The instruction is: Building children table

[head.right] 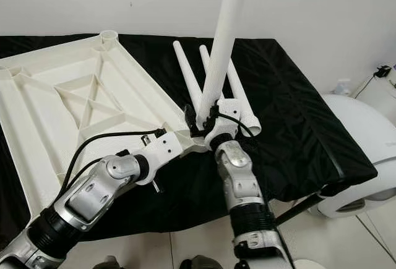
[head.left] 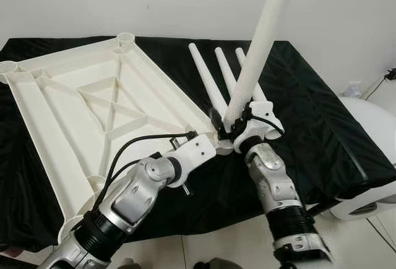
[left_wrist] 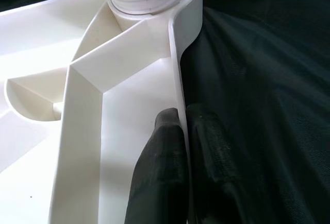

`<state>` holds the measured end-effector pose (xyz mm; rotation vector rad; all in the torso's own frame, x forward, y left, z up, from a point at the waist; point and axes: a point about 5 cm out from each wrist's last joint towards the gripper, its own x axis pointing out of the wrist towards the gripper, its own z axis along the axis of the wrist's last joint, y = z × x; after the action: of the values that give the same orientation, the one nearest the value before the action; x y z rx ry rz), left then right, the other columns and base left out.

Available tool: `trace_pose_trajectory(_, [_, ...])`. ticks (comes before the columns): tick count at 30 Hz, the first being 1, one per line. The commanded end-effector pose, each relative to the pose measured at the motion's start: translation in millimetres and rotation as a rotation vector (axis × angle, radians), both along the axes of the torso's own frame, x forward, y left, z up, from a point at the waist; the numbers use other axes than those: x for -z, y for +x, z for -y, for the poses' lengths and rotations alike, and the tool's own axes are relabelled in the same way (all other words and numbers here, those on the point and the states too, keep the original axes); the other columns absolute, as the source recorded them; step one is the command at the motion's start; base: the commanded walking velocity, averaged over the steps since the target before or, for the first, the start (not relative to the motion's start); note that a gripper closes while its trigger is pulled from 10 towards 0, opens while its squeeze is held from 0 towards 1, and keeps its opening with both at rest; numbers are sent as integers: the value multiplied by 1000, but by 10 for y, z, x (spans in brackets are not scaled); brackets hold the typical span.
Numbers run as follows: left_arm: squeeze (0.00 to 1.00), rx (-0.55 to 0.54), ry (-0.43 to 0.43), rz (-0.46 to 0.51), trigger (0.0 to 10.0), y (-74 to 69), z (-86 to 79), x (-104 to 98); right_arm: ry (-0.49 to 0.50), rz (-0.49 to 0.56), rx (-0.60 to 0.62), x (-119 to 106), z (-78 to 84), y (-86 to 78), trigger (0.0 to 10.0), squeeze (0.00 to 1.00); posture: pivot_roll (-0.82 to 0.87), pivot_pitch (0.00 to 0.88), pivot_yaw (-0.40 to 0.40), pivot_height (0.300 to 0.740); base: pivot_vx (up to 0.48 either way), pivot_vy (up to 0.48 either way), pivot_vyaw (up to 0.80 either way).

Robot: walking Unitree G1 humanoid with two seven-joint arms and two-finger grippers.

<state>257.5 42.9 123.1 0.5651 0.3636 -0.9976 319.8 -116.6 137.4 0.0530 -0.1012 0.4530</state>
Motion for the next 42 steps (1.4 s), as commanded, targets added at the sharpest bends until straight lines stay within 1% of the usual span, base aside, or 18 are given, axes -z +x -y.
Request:
trace_pose_trajectory(1, [0,103,12,-95,10000,-145,94,147,-32,-12,-63,75,77,-23,10000,0,19,0,-92,740,0,0,0])
trace_pose_trajectory(2, [0,103,12,-95,10000,-145,94,147,-32,-12,-63,75,77,-23,10000,0,19,0,-92,740,0,0,0])
trace_pose_trajectory(3, [0,107,13,-94,10000,-146,95,146,-61,-30,-166,107,198,-42,10000,0,18,0,-89,740,0,0,0])
trace_pose_trajectory(4, [0,107,13,-94,10000,-146,95,146,-61,-30,-166,107,198,-42,10000,0,18,0,-89,740,0,0,0])
trace_pose_trajectory(5, [0,109,15,-94,10000,-146,93,146,-73,-43,-233,114,278,-54,10000,0,18,0,-88,740,0,0,0])
trace_pose_trajectory(9, [0,110,16,-94,10000,-146,91,147,-86,-46,-271,116,327,-56,10000,0,17,0,-85,740,0,0,0])
trace_pose_trajectory(12, [0,114,18,-94,10000,-148,94,147,-96,-61,-324,129,429,-39,10000,0,18,0,-83,740,0,0,0])
trace_pose_trajectory(16, [0,116,19,-93,10000,-150,96,146,-99,-64,-370,130,473,-22,10000,0,18,0,-83,740,0,0,0])
trace_pose_trajectory(20, [0,119,19,-93,10000,-152,106,145,-131,-82,-417,166,540,35,10000,0,20,0,-86,740,0,0,0])
trace_pose_trajectory(29, [0,119,18,-92,10000,-159,113,148,-176,-89,-438,165,558,127,10000,0,23,0,-88,740,0,0,0])
trace_pose_trajectory(30, [0,119,18,-92,10000,-159,113,148,-181,-89,-442,161,560,138,3804,0,24,0,-91,740,0,0,0])
trace_pose_trajectory(32, [0,119,19,-91,10000,-159,113,148,-185,-89,-444,158,563,144,3804,0,24,0,-91,740,0,0,0])
trace_pose_trajectory(33, [0,118,17,-92,10000,-166,117,150,-187,-94,-460,156,574,138,0,0,24,0,-98,740,0,0,0])
trace_pose_trajectory(37, [0,118,16,-92,10000,-169,118,150,-186,-95,-469,158,580,135,0,0,24,0,-98,740,0,0,0])
trace_pose_trajectory(42, [0,111,10,-97,10000,-176,122,156,-177,-101,-503,192,584,73,0,0,19,0,-103,740,0,0,0])
